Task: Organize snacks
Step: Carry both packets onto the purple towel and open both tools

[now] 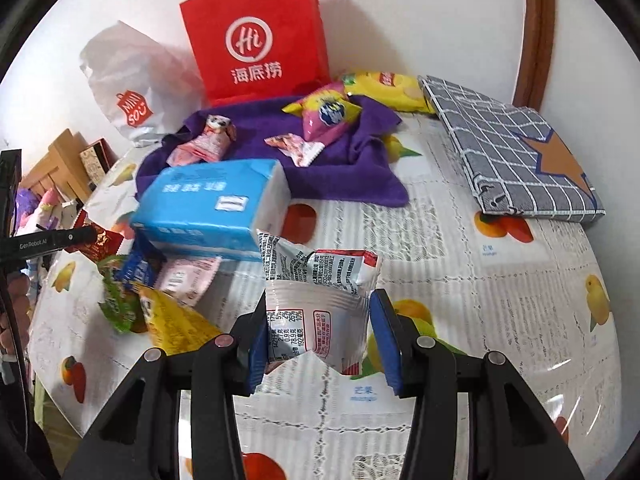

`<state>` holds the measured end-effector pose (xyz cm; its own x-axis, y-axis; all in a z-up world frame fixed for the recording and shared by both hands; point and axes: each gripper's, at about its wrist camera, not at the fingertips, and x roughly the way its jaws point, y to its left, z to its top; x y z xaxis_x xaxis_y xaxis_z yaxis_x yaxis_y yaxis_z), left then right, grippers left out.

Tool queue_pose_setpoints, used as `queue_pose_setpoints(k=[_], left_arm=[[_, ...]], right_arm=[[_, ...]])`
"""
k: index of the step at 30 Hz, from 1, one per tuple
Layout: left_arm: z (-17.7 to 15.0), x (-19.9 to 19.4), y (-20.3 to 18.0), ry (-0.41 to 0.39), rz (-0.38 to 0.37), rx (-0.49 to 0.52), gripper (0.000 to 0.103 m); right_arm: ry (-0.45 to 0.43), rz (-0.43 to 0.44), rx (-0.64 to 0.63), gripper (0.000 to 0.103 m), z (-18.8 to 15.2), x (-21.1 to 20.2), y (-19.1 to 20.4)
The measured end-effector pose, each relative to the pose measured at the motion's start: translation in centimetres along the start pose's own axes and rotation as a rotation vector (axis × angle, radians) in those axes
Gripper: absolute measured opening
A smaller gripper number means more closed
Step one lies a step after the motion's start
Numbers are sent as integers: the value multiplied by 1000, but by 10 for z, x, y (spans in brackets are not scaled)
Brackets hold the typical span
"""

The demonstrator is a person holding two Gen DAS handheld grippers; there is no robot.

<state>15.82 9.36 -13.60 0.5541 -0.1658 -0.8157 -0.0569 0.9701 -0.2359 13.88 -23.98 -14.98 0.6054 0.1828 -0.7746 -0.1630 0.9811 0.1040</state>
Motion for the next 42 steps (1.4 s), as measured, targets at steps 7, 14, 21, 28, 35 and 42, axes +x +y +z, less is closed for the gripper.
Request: queue_pose_setpoints(k=[7, 14, 21, 28, 35, 42], left_arm=[[10, -35, -15, -71, -8, 18, 23], [20, -49, -26, -104, -21, 23, 23], [41, -49, -33, -119, -11, 36, 23], [75, -40, -36, -139, -11, 30, 23], [106, -9, -38, -120, -23, 10, 23], [129, 41, -50, -63, -52, 15, 23]], right_arm=[[-57, -1, -1, 46, 18, -19, 9], [-103, 6, -5, 46, 37, -33, 15], [-119, 5, 3, 46, 58, -30, 13], [-138, 1, 6, 46, 93, -16, 10], [-133, 0, 1, 46, 127, 17, 6], [-95, -8, 6, 46, 150, 65, -1]])
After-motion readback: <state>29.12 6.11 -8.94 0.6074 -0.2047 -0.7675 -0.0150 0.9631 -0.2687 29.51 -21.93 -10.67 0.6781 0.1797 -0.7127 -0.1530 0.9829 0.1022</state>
